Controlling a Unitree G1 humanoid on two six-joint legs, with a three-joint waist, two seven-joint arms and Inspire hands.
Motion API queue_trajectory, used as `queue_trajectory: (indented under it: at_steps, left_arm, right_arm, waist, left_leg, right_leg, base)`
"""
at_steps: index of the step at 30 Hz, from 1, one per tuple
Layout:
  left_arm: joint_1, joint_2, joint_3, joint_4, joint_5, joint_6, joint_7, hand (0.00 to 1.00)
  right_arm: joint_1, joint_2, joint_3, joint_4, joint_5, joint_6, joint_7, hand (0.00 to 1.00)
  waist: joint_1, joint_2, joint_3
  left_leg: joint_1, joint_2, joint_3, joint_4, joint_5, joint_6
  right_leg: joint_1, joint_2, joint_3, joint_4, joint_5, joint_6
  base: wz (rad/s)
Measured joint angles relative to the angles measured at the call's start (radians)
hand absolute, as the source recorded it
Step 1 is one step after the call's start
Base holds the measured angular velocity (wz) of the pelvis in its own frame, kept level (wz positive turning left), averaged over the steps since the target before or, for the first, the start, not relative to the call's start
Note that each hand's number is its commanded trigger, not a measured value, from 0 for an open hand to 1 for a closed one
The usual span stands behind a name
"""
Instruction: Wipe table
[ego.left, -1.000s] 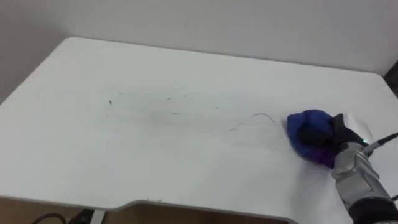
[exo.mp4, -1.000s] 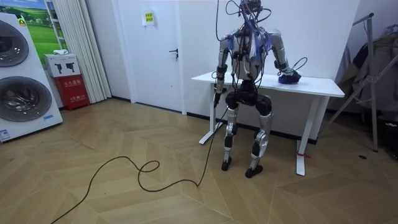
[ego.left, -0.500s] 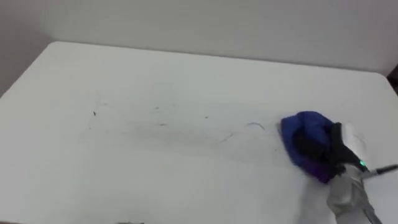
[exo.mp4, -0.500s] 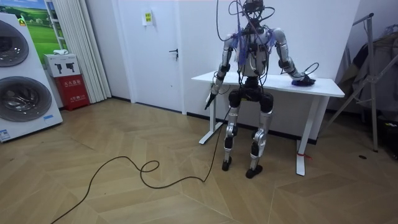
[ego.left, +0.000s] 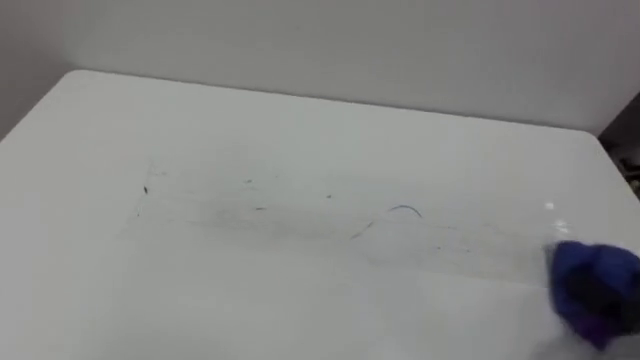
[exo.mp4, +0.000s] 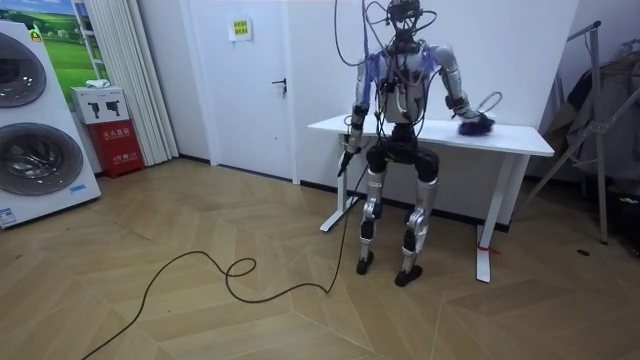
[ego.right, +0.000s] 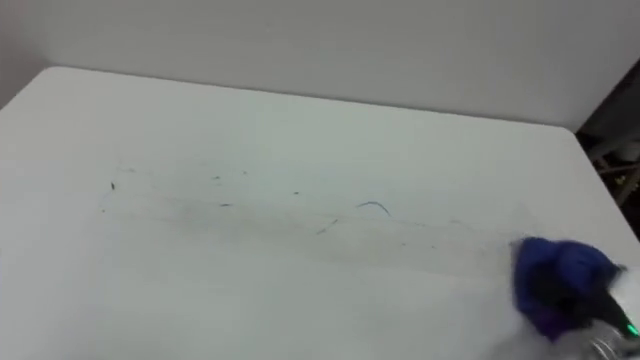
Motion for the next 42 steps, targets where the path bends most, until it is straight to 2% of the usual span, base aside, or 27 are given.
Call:
queue_trajectory:
  at_steps: [1, 2, 3, 4, 6, 7, 8, 9, 11, 12, 13, 15, 18, 19, 22, 26, 27, 29, 30, 31, 33, 34, 35, 36, 37, 40, 42]
  left_arm:
    - [-0.011, -0.012, -0.001, -0.010, 0.024, 0.002, -0.001, 0.00]
    - [-0.015, -0.019, 0.000, -0.024, 0.035, 0.002, -0.002, 0.00]
    - [-0.016, -0.026, -0.002, -0.041, 0.041, -0.006, -0.002, 0.00]
    - [-0.004, -0.018, -0.003, -0.045, 0.042, -0.006, 0.002, 0.00]
    - [0.050, 0.005, -0.002, -0.050, 0.046, 0.016, 0.008, 0.00]
    - [0.103, 0.015, 0.004, -0.055, 0.053, 0.033, 0.013, 0.00]
    - [0.155, 0.018, 0.015, -0.067, 0.058, 0.043, 0.018, 0.00]
    - [0.176, 0.018, 0.029, -0.071, 0.065, 0.045, 0.017, 0.00]
    - [0.219, 0.009, 0.061, -0.095, 0.088, 0.045, 0.010, 0.00]
    - [0.246, 0.007, 0.065, -0.109, 0.095, 0.044, 0.006, 0.00]
    - [0.256, 0.007, 0.089, -0.113, 0.113, 0.040, 0.002, 0.00]
    - [0.255, 0.008, 0.146, -0.119, 0.134, 0.011, 0.001, 0.00]
    - [0.232, 0.016, 0.216, -0.119, 0.166, -0.029, 0.002, 0.00]
    - [0.220, 0.021, 0.219, -0.121, 0.166, -0.039, 0.002, 0.00]
    - [0.193, 0.029, 0.203, -0.136, 0.162, -0.044, 0.006, 0.00]
    - [0.155, 0.024, 0.146, -0.131, 0.113, -0.041, 0.008, 0.00]
    - [0.140, 0.019, 0.117, -0.115, 0.097, -0.040, 0.008, 0.00]
    - [0.105, -0.001, 0.068, -0.086, 0.068, -0.014, 0.008, 0.00]
    - [0.093, -0.003, 0.050, -0.070, 0.068, -0.006, 0.007, 0.00]
    - [0.069, -0.010, 0.022, -0.040, 0.068, 0.014, 0.006, 0.00]
    - [0.026, -0.028, 0.003, -0.029, 0.077, 0.044, 0.000, 0.00]
    - [-0.017, -0.036, -0.022, -0.001, 0.076, 0.052, -0.010, 0.00]
    - [-0.031, -0.041, -0.030, 0.001, 0.077, 0.056, -0.019, 0.00]
    - [-0.054, -0.054, -0.032, -0.006, 0.079, 0.059, -0.034, 0.00]
    - [-0.065, -0.060, -0.033, -0.024, 0.077, 0.062, -0.043, 0.00]
    - [0.010, -0.055, -0.042, -0.084, 0.045, 0.075, -0.042, 0.00]
    - [0.045, -0.053, -0.033, -0.087, 0.046, 0.077, -0.039, 0.00]
  right_arm:
    - [-0.102, 0.055, 0.090, -0.012, -0.083, -0.013, 0.066, 1.00]
    - [-0.143, 0.073, 0.121, -0.020, -0.110, -0.031, 0.092, 1.00]
    - [-0.199, 0.076, 0.162, -0.052, -0.137, -0.057, 0.130, 1.00]
    - [-0.245, 0.076, 0.176, -0.057, -0.137, -0.075, 0.144, 1.00]
    - [-0.274, 0.076, 0.171, -0.044, -0.133, -0.089, 0.154, 1.00]
    - [-0.250, 0.072, 0.154, -0.035, -0.138, -0.094, 0.144, 1.00]
    - [-0.203, 0.062, 0.131, -0.004, -0.136, -0.113, 0.124, 1.00]
    - [-0.171, 0.052, 0.118, 0.024, -0.132, -0.125, 0.113, 1.00]
    - [-0.018, 0.027, 0.023, 0.055, -0.035, -0.189, 0.048, 1.00]
    - [0.062, 0.018, -0.022, 0.040, 0.010, -0.242, -0.013, 1.00]
    - [0.125, 0.012, -0.068, 0.046, 0.056, -0.295, -0.053, 1.00]
    - [0.205, 0.001, -0.142, 0.058, 0.094, -0.342, -0.112, 1.00]
    - [0.258, -0.044, -0.277, 0.145, 0.155, -0.359, -0.143, 1.00]
    - [0.258, -0.078, -0.314, 0.200, 0.191, -0.365, -0.146, 1.00]
    - [0.254, -0.128, -0.375, 0.296, 0.229, -0.355, -0.146, 1.00]
    - [0.227, -0.127, -0.361, 0.293, 0.268, -0.302, -0.145, 1.00]
    - [0.189, -0.119, -0.338, 0.291, 0.269, -0.260, -0.143, 1.00]
    - [0.115, -0.076, -0.248, 0.211, 0.241, -0.134, -0.101, 1.00]
    - [0.088, -0.062, -0.206, 0.180, 0.214, -0.101, -0.078, 1.00]
    - [0.020, -0.018, -0.095, 0.111, 0.154, -0.047, -0.022, 1.00]
    - [-0.114, 0.054, 0.084, 0.038, 0.050, -0.011, 0.064, 1.00]
    - [-0.211, 0.108, 0.176, 0.019, -0.003, -0.011, 0.119, 1.00]
    - [-0.256, 0.132, 0.203, 0.018, -0.031, -0.014, 0.141, 1.00]
    - [-0.332, 0.165, 0.225, 0.016, -0.082, -0.030, 0.176, 1.00]
    - [-0.379, 0.180, 0.228, 0.009, -0.104, -0.038, 0.188, 1.00]
    - [-0.380, 0.177, 0.232, 0.001, -0.078, -0.048, 0.184, 1.00]
    - [-0.297, 0.161, 0.223, 0.029, -0.056, -0.057, 0.179, 1.00]
  waist:
    - [0.024, -0.001, 0.0101]
    - [0.040, -0.004, 0.0163]
    - [0.089, -0.010, 0.0189]
    - [0.126, -0.017, 0.0163]
    - [0.137, -0.023, 0.0129]
    - [0.134, -0.016, 0.0170]
    - [0.128, -0.023, 0.0131]
    - [0.122, -0.018, 0.0160]
    - [0.102, -0.023, 0.0132]
    - [0.071, -0.022, 0.0127]
    - [0.047, -0.023, 0.0126]
    - [0.027, -0.023, 0.0086]
    - [-0.023, -0.021, 0.0008]
    - [-0.043, -0.016, -0.0075]
    - [-0.064, -0.015, -0.0111]
    - [-0.059, -0.007, -0.0129]
    - [-0.051, -0.002, -0.0137]
    - [-0.019, 0.004, -0.0124]
    - [-0.006, 0.006, -0.0119]
    - [0.016, 0.011, -0.0116]
    - [0.030, 0.011, -0.0089]
    - [0.052, 0.012, -0.0050]
    - [0.060, 0.013, -0.0028]
    - [0.098, 0.013, 0.0022]
    - [0.139, 0.009, 0.0009]
    - [0.177, -0.003, 0.0018]
    - [0.175, -0.004, 0.0053]
  left_leg:
    - [-0.017, -0.001, -0.027, 0.006, 0.003, -0.003]
    - [-0.027, -0.002, -0.040, 0.010, 0.005, -0.005]
    - [-0.046, -0.005, -0.068, 0.010, 0.015, -0.002]
    - [-0.058, -0.010, -0.104, 0.011, 0.021, -0.003]
    - [-0.066, -0.022, -0.151, 0.010, 0.028, 0.000]
    - [-0.060, -0.028, -0.170, 0.010, 0.029, 0.002]
    - [-0.053, -0.036, -0.176, 0.011, 0.030, 0.005]
    - [-0.049, -0.040, -0.176, 0.011, 0.031, 0.006]
    - [-0.044, -0.060, -0.175, 0.011, 0.035, 0.014]
    - [-0.036, -0.066, -0.171, 0.010, 0.036, 0.017]
    - [-0.024, -0.075, -0.162, 0.010, 0.036, 0.017]
    - [-0.009, -0.078, -0.151, 0.009, 0.030, 0.027]
    - [0.008, -0.082, -0.129, 0.009, 0.019, 0.044]
    - [0.008, -0.076, -0.124, 0.008, 0.006, 0.058]
    - [0.008, -0.077, -0.112, 0.015, 0.000, 0.060]
    - [0.009, -0.070, -0.084, 0.027, -0.001, 0.054]
    - [0.010, -0.064, -0.073, 0.027, 0.001, 0.049]
    - [0.002, -0.052, -0.062, 0.026, 0.005, 0.039]
    - [0.002, -0.050, -0.063, 0.024, 0.005, 0.038]
    - [-0.003, -0.046, -0.067, 0.024, 0.007, 0.036]
    - [-0.024, -0.037, -0.082, 0.024, 0.014, 0.026]
    - [-0.034, -0.036, -0.093, 0.021, 0.023, 0.019]
    - [-0.034, -0.036, -0.102, 0.018, 0.029, 0.020]
    - [-0.035, -0.037, -0.122, 0.017, 0.034, 0.018]
    - [-0.036, -0.040, -0.137, 0.005, 0.039, 0.016]
    - [-0.023, -0.054, -0.176, -0.015, 0.054, 0.020]
    - [-0.012, -0.061, -0.198, -0.015, 0.051, 0.025]
  right_leg:
    - [-0.012, 0.008, 0.000, -0.004, 0.002, -0.005]
    - [-0.016, 0.009, -0.005, -0.005, 0.000, -0.008]
    - [-0.023, 0.009, -0.025, -0.010, -0.004, -0.011]
    - [-0.024, 0.006, -0.061, -0.026, -0.006, -0.008]
    - [0.000, -0.002, -0.103, -0.041, -0.014, 0.004]
    - [0.018, -0.008, -0.114, -0.042, -0.017, 0.009]
    - [0.036, -0.015, -0.115, -0.038, -0.020, 0.013]
    - [0.046, -0.020, -0.115, -0.040, -0.021, 0.015]
    - [0.071, -0.040, -0.119, -0.040, -0.031, 0.031]
    - [0.085, -0.052, -0.111, -0.039, -0.036, 0.040]
    - [0.098, -0.062, -0.111, -0.040, -0.041, 0.048]
    - [0.113, -0.065, -0.109, -0.041, -0.041, 0.055]
    - [0.125, -0.064, -0.092, -0.039, -0.040, 0.059]
    - [0.126, -0.062, -0.092, -0.039, -0.043, 0.063]
    - [0.126, -0.065, -0.080, -0.038, -0.040, 0.073]
    - [0.122, -0.056, -0.065, -0.035, -0.031, 0.064]
    - [0.113, -0.051, -0.053, -0.034, -0.024, 0.058]
    - [0.090, -0.038, -0.027, -0.029, -0.012, 0.042]
    - [0.078, -0.033, -0.018, -0.022, -0.009, 0.037]
    - [0.056, -0.022, -0.014, -0.016, -0.001, 0.023]
    - [0.030, -0.007, -0.016, -0.018, 0.008, 0.008]
    - [0.024, -0.002, -0.023, -0.020, 0.007, -0.001]
    - [0.024, 0.000, -0.028, -0.021, 0.005, -0.004]
    - [0.020, 0.001, -0.039, -0.025, 0.000, -0.007]
    - [0.022, -0.001, -0.055, -0.027, -0.008, -0.005]
    - [0.047, -0.013, -0.094, -0.039, -0.020, 0.010]
    - [0.071, -0.018, -0.103, -0.041, -0.021, 0.011]
  base:
    - [0.07]
    - [0.43]
    - [0.77]
    - [0.85]
    - [0.92]
    - [0.96]
    - [0.73]
    - [0.79]
    - [0.73]
    - [0.40]
    - [0.18]
    - [-0.18]
    - [-0.17]
    - [-0.17]
    - [-0.24]
    - [-0.29]
    - [-0.32]
    - [-0.53]
    - [-0.78]
    - [-0.70]
    - [-0.31]
    - [0.16]
    - [0.41]
    - [0.51]
    - [0.53]
    - [0.51]
    - [0.44]
